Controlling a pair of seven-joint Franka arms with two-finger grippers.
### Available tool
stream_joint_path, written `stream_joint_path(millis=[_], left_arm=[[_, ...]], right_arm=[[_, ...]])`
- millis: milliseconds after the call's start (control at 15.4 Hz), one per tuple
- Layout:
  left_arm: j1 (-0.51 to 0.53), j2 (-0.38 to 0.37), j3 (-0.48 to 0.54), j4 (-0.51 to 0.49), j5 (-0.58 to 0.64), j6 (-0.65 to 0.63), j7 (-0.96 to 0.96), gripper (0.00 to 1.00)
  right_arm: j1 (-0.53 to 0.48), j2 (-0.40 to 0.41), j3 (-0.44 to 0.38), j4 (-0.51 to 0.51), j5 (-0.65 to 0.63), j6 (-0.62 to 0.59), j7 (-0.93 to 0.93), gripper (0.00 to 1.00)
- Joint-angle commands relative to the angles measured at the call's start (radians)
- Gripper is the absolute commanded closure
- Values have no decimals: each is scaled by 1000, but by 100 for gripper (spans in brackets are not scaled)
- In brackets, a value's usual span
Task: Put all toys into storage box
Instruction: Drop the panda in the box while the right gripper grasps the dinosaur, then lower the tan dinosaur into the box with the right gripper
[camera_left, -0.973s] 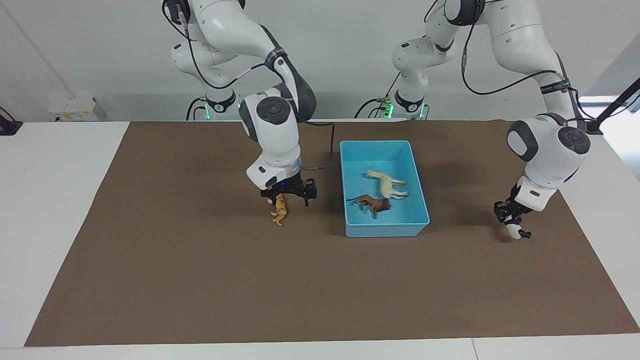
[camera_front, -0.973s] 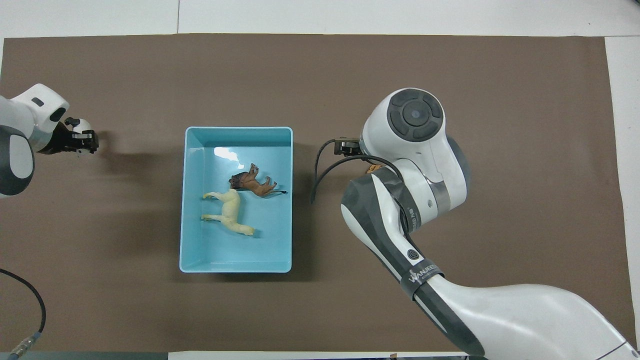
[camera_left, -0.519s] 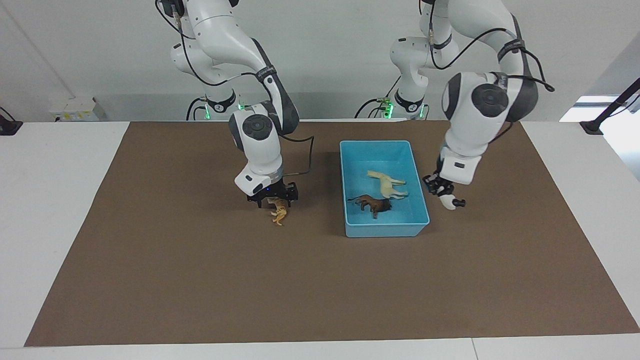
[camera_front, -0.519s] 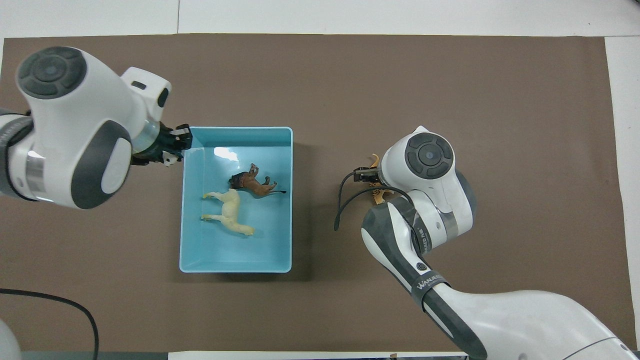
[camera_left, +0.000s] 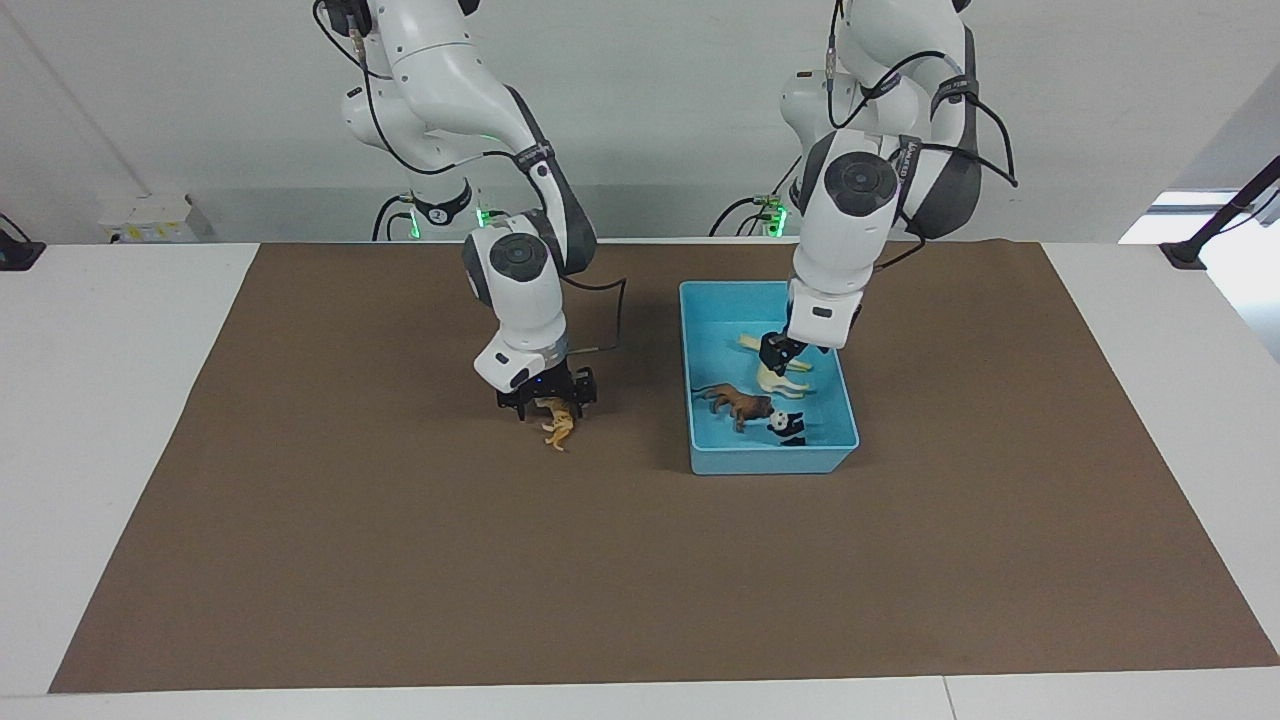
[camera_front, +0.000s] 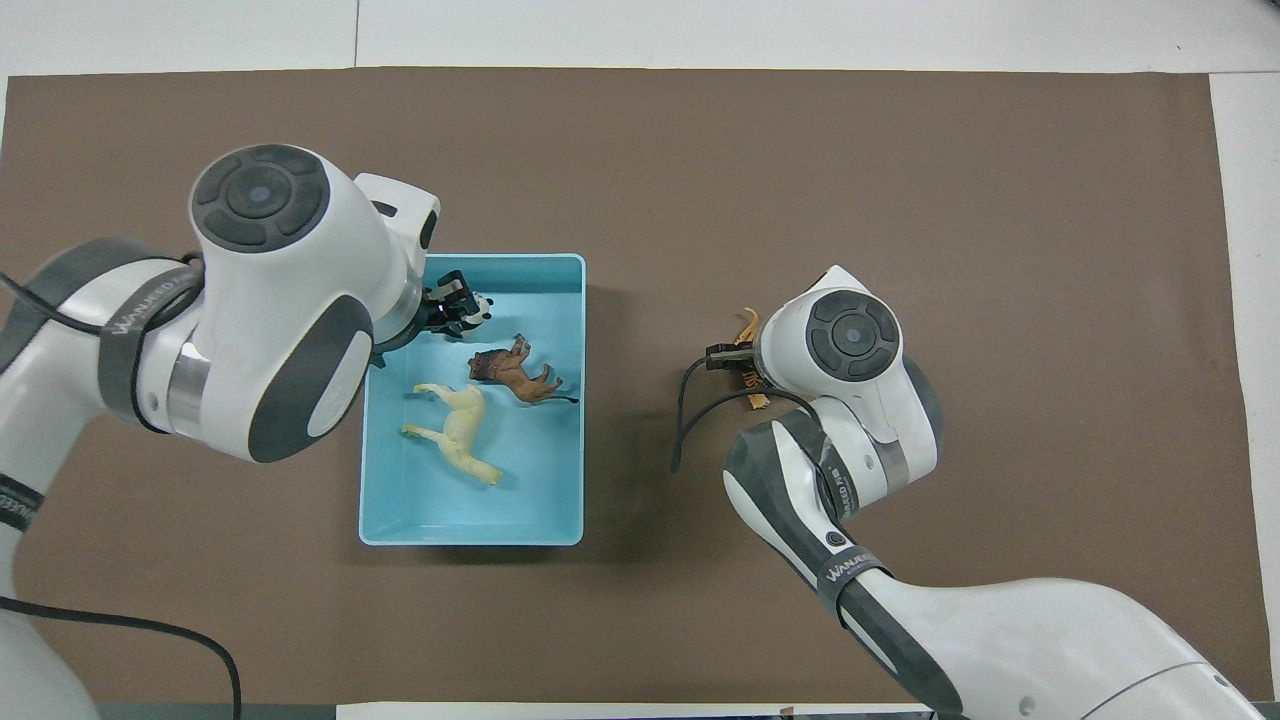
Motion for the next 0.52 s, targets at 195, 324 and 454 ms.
stream_joint_path(millis=[195, 324, 454], left_arm=[[171, -134, 10, 24, -13, -189, 391, 0], [180, -146, 17, 31, -12, -261, 554, 0], [192, -159, 33, 74, -7, -315, 610, 0]], right_arm=[[-3, 4, 6, -8, -23, 19, 4, 100], [-2, 4, 6, 2, -23, -1, 2, 100], [1, 4, 8, 76, -21, -102, 16, 100]])
